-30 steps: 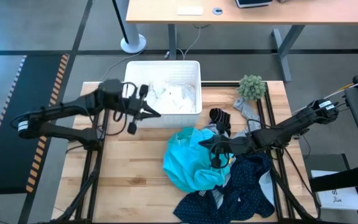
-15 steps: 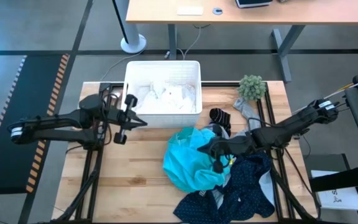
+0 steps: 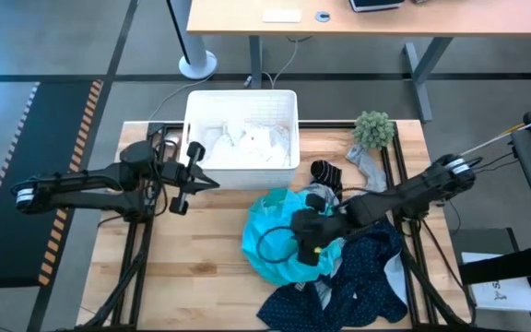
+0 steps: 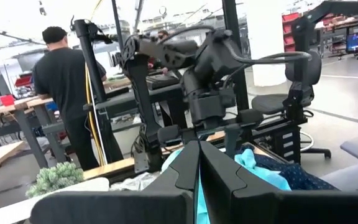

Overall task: Sort clothes
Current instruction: Put the shorts into the bin

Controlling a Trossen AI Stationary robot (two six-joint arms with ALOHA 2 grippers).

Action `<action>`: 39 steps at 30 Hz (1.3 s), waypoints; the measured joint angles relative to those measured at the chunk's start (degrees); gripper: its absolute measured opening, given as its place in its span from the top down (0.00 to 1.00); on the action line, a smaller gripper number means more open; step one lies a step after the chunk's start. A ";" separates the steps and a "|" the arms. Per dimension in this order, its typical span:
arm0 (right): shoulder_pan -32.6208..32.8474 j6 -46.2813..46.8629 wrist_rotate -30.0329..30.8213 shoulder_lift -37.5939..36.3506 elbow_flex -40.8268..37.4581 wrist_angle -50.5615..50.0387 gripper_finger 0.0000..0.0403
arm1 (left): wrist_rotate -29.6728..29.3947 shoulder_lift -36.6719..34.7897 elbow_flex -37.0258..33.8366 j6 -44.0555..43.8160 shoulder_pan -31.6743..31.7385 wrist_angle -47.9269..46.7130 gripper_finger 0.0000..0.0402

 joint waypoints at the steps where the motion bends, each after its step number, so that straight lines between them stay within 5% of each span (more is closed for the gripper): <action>1: -0.02 0.58 0.08 1.63 2.17 -2.31 0.51 | 0.01 0.12 -0.13 0.00 0.00 0.05 1.00; 9: -1.30 0.49 0.10 12.18 12.10 -14.81 0.25 | 0.02 0.17 -0.45 0.50 -0.07 -2.42 1.00; 18: -4.92 0.36 -0.18 17.74 12.57 -17.29 0.21 | 0.02 0.20 -0.62 2.87 -0.37 -3.61 1.00; 23: -6.34 -0.63 -3.32 19.65 12.57 -17.26 0.41 | 0.02 0.20 -0.73 3.10 -0.37 -3.59 1.00; 29: -6.43 -4.57 -4.38 19.24 12.57 -16.99 0.93 | 0.00 0.01 -0.73 4.21 -0.37 -3.56 1.00; 39: -6.01 -5.79 -2.50 14.19 21.73 -18.48 0.99 | 0.00 -3.24 -0.73 5.89 -0.37 -3.12 1.00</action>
